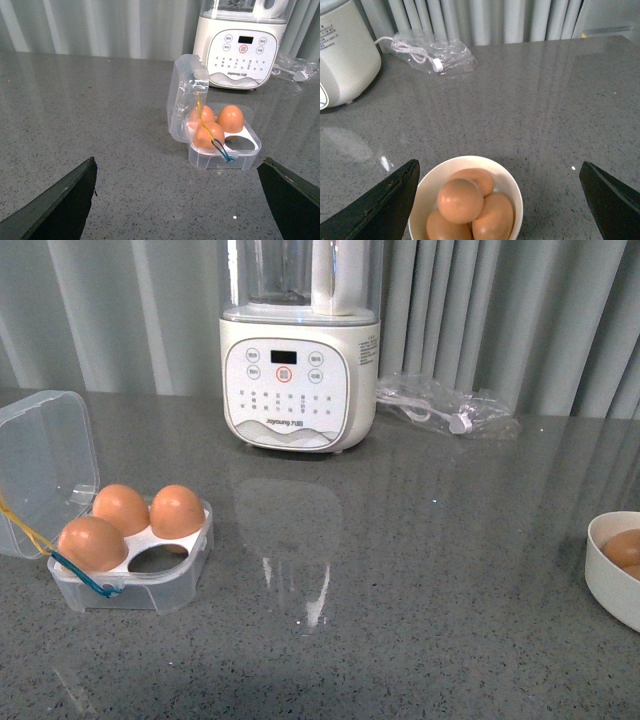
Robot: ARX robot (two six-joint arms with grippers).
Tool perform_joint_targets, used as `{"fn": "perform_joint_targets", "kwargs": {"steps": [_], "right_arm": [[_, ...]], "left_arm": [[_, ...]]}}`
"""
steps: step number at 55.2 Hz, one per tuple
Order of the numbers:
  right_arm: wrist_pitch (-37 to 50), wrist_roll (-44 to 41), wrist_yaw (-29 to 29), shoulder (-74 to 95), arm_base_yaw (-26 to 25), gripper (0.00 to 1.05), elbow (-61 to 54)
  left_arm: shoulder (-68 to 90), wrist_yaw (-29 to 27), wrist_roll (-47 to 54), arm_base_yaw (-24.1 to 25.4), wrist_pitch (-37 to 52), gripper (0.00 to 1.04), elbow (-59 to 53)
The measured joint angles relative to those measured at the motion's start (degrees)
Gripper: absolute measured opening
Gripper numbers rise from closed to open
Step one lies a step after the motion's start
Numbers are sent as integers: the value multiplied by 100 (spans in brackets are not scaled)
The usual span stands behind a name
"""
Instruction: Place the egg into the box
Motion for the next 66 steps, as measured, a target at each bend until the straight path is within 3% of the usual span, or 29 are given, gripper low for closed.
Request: {"fn": "perform_joint_targets", "kwargs": {"steps": [24, 66], "right_arm": [[-118, -1113, -1180, 1556, 120, 97, 874], [378, -1777, -1663, 2304, -164, 97, 535]], "left_arm": [[0, 0, 2, 0, -2, 98, 0], [0, 0, 2, 0, 0, 98, 0]]}}
